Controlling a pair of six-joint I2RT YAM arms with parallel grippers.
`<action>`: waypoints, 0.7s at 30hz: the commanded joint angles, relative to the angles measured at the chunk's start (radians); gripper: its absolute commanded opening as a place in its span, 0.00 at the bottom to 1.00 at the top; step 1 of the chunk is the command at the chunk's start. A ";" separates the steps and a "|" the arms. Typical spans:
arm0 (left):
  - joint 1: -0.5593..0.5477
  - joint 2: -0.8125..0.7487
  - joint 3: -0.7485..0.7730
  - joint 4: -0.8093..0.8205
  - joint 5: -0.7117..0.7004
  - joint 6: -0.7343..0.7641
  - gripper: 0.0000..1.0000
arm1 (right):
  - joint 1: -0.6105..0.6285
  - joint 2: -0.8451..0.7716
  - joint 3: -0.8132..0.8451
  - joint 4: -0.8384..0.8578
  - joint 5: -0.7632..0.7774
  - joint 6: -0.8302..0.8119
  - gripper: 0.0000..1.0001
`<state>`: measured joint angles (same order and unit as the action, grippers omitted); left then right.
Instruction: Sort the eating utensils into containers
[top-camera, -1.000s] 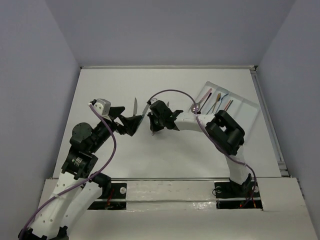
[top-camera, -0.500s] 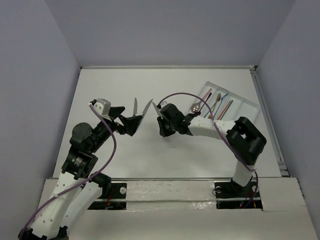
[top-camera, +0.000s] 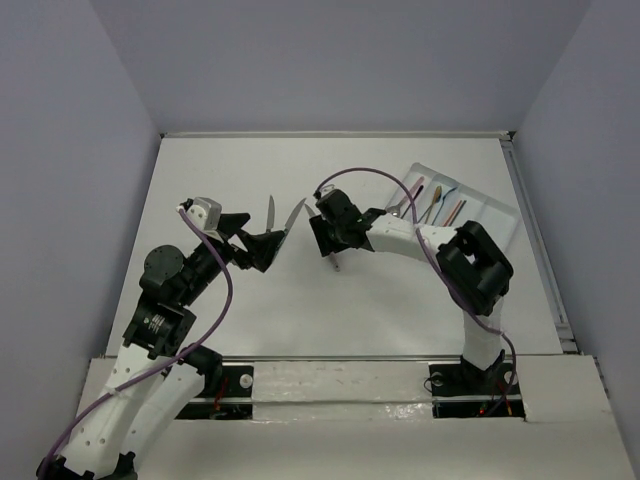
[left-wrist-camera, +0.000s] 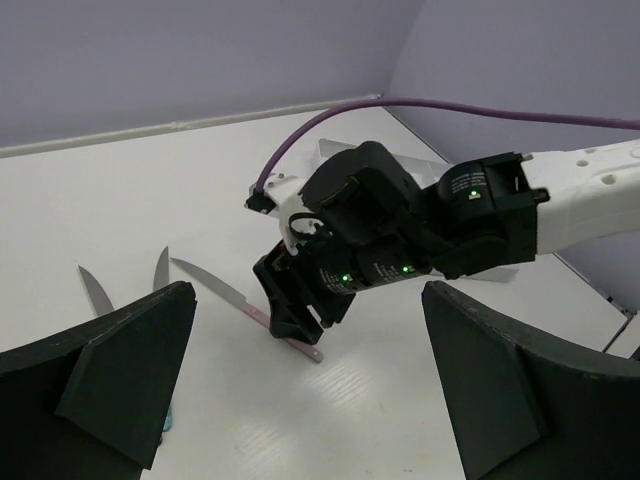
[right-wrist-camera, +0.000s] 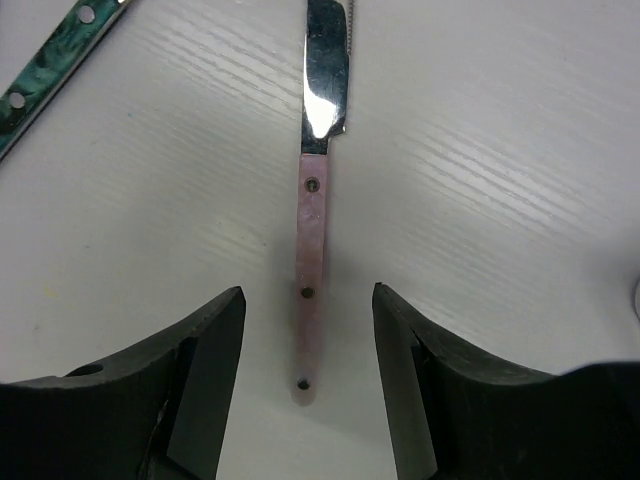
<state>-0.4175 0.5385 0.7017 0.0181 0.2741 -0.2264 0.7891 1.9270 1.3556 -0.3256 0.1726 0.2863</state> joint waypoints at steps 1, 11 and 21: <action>0.003 -0.011 0.022 0.054 0.011 -0.004 0.99 | 0.007 0.068 0.098 -0.059 0.025 -0.035 0.60; 0.003 -0.012 0.022 0.056 0.013 -0.005 0.99 | 0.007 0.141 0.091 -0.107 0.087 0.011 0.14; 0.003 -0.017 0.021 0.060 0.020 -0.008 0.99 | 0.007 -0.051 -0.036 -0.024 0.188 0.137 0.00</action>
<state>-0.4175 0.5373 0.7017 0.0181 0.2779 -0.2268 0.7933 1.9804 1.3426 -0.3687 0.2859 0.3637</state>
